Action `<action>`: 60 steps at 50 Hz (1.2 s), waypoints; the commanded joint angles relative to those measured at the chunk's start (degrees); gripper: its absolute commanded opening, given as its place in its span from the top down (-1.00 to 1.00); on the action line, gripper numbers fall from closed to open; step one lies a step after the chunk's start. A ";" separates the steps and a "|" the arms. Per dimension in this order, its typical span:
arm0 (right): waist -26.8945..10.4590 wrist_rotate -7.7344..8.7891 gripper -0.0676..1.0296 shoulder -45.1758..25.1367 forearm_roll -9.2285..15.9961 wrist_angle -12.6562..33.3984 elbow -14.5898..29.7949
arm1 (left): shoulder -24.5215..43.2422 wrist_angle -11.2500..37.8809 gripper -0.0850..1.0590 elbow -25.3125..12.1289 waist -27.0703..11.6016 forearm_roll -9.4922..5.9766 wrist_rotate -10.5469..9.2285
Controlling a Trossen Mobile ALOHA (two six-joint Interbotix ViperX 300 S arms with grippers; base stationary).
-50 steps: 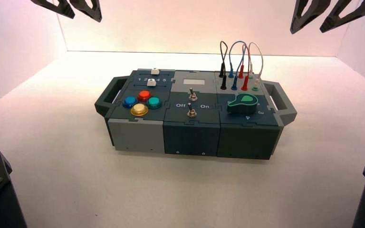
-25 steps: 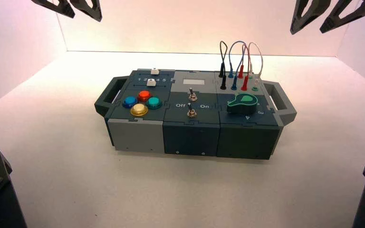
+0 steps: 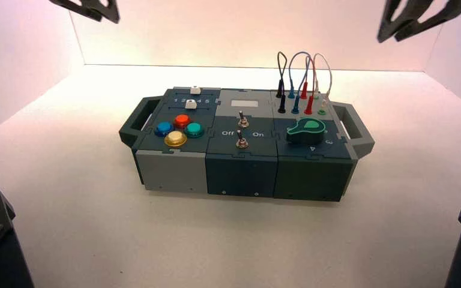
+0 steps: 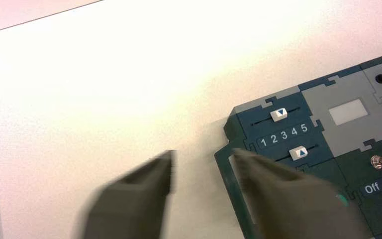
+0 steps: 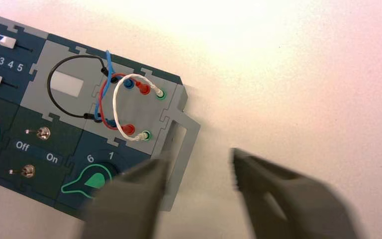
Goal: Close both grippers.
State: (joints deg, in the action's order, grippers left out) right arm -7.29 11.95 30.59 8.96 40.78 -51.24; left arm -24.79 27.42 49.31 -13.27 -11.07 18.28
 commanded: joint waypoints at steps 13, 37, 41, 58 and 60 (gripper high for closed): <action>0.00 0.35 0.92 1.49 -0.26 0.70 0.97 | -4.39 -0.26 0.90 0.00 -0.26 0.18 0.26; 0.00 0.35 0.92 1.23 -0.35 0.70 0.79 | -2.37 0.18 0.90 -0.18 -0.26 0.00 0.26; 0.00 0.35 0.92 1.14 -0.35 0.70 0.70 | -2.02 0.18 0.90 -0.18 -0.26 0.00 0.26; 0.00 0.35 0.92 0.88 -0.35 0.70 0.88 | -1.23 0.18 0.90 0.00 -0.26 0.00 0.26; 0.00 0.26 0.92 0.88 -0.35 0.70 0.88 | -1.05 0.26 0.90 0.00 -0.26 0.00 0.26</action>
State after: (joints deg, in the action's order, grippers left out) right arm -7.21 11.95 31.29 8.53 41.75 -51.24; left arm -25.66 27.86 50.01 -13.27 -10.99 18.46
